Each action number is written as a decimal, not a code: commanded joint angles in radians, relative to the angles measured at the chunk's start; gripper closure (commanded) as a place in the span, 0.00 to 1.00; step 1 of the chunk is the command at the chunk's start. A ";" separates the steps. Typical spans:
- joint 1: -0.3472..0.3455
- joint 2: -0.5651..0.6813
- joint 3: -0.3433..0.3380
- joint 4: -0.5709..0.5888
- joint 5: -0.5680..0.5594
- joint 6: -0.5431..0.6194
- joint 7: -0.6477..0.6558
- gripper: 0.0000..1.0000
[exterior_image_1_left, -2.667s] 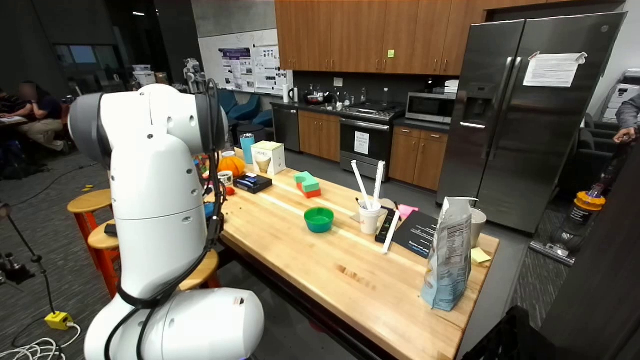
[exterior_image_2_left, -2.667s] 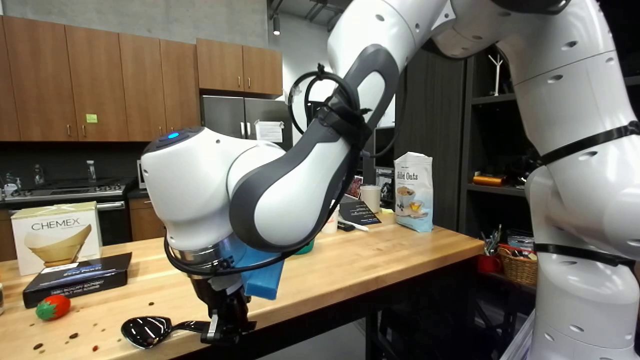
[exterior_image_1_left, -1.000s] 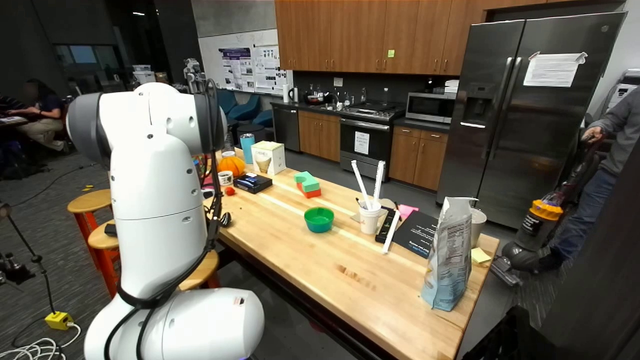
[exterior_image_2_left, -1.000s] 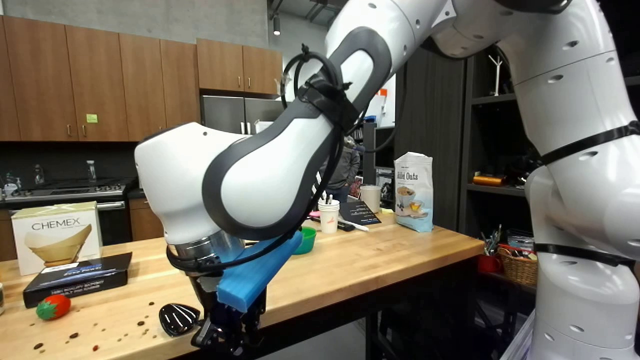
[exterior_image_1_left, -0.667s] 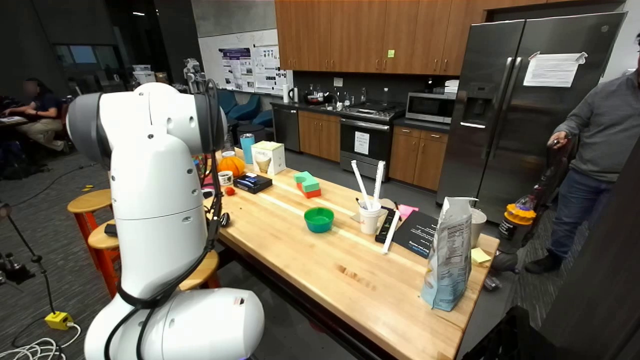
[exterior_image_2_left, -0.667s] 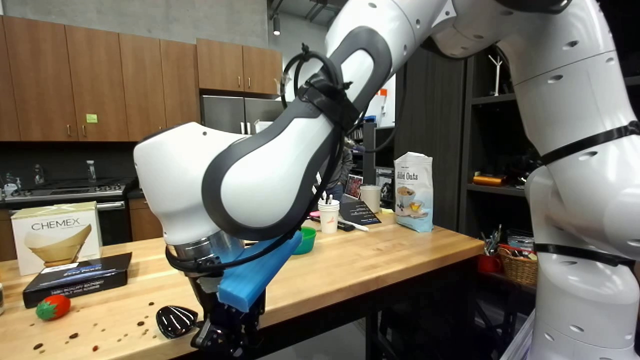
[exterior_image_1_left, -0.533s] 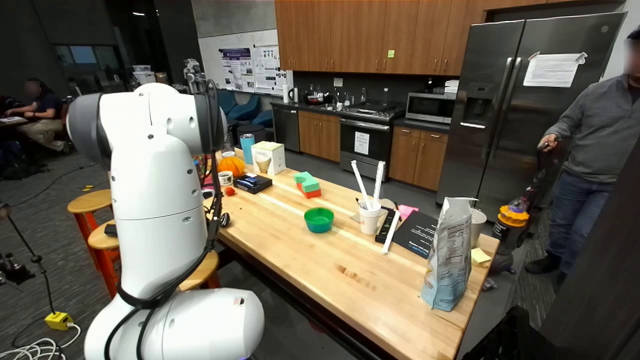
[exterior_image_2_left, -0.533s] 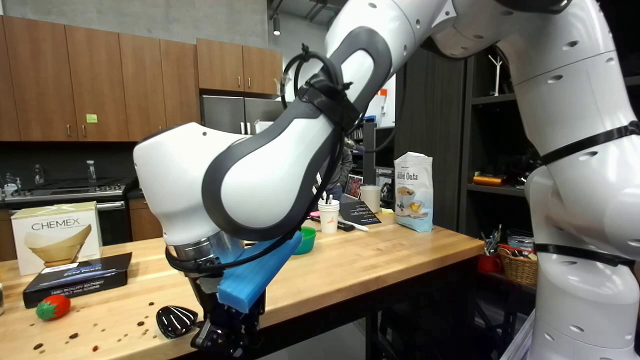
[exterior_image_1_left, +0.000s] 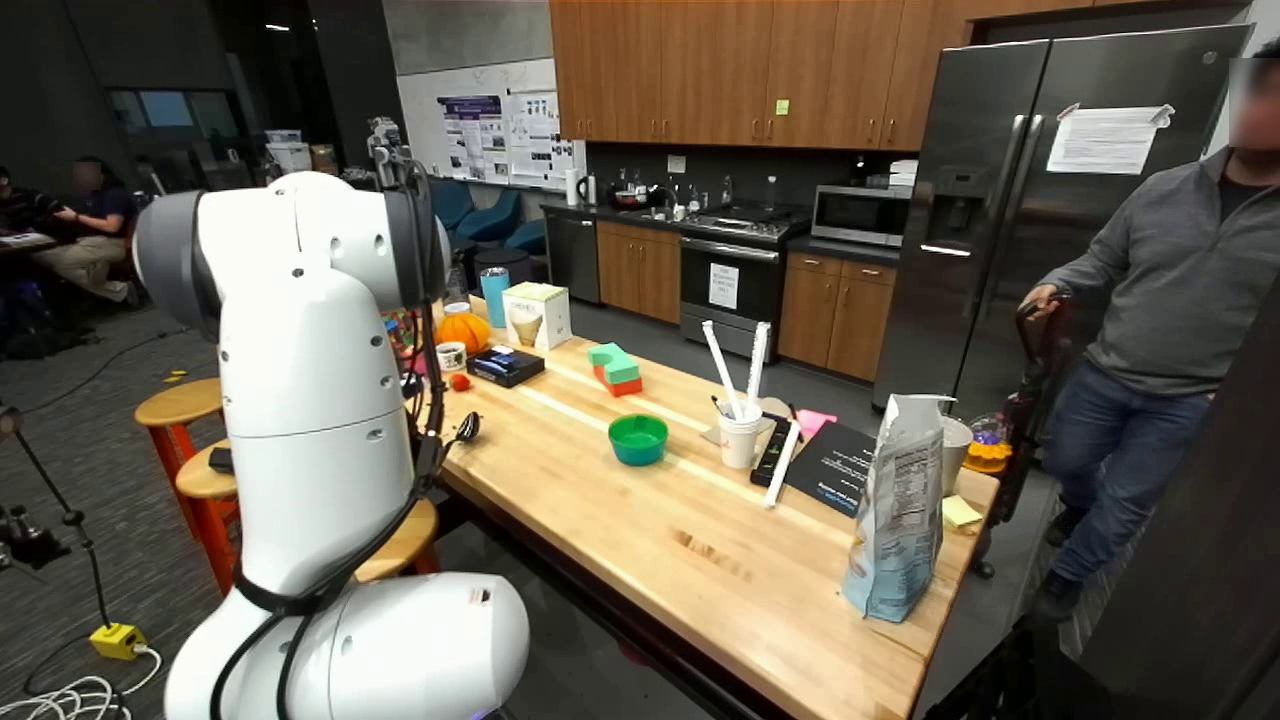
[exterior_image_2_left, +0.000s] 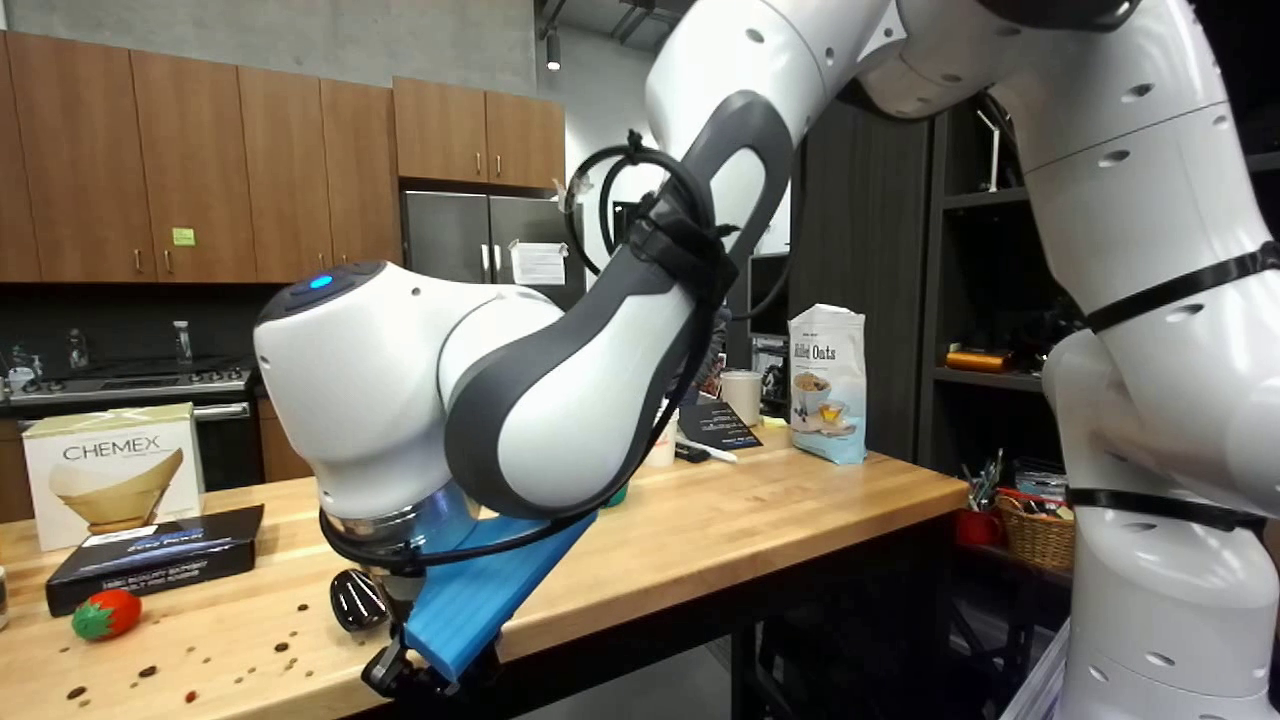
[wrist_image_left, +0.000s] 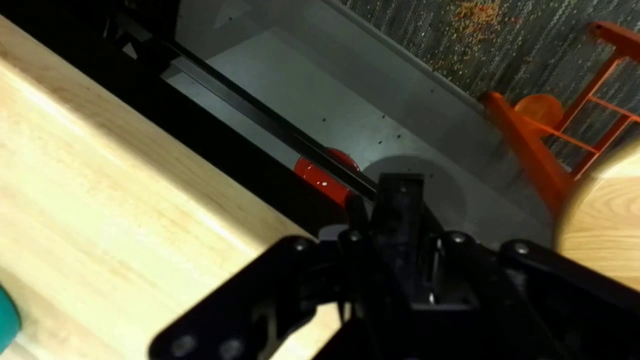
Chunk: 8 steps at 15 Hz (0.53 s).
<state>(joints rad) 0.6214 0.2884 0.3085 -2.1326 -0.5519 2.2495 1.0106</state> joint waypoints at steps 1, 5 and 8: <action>0.044 0.013 -0.038 0.009 -0.097 0.001 0.187 0.94; 0.063 0.033 -0.049 0.023 -0.170 -0.017 0.376 0.94; 0.070 0.046 -0.050 0.032 -0.224 -0.028 0.480 0.94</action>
<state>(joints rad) 0.6700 0.3226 0.2745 -2.1183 -0.7254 2.2390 1.3910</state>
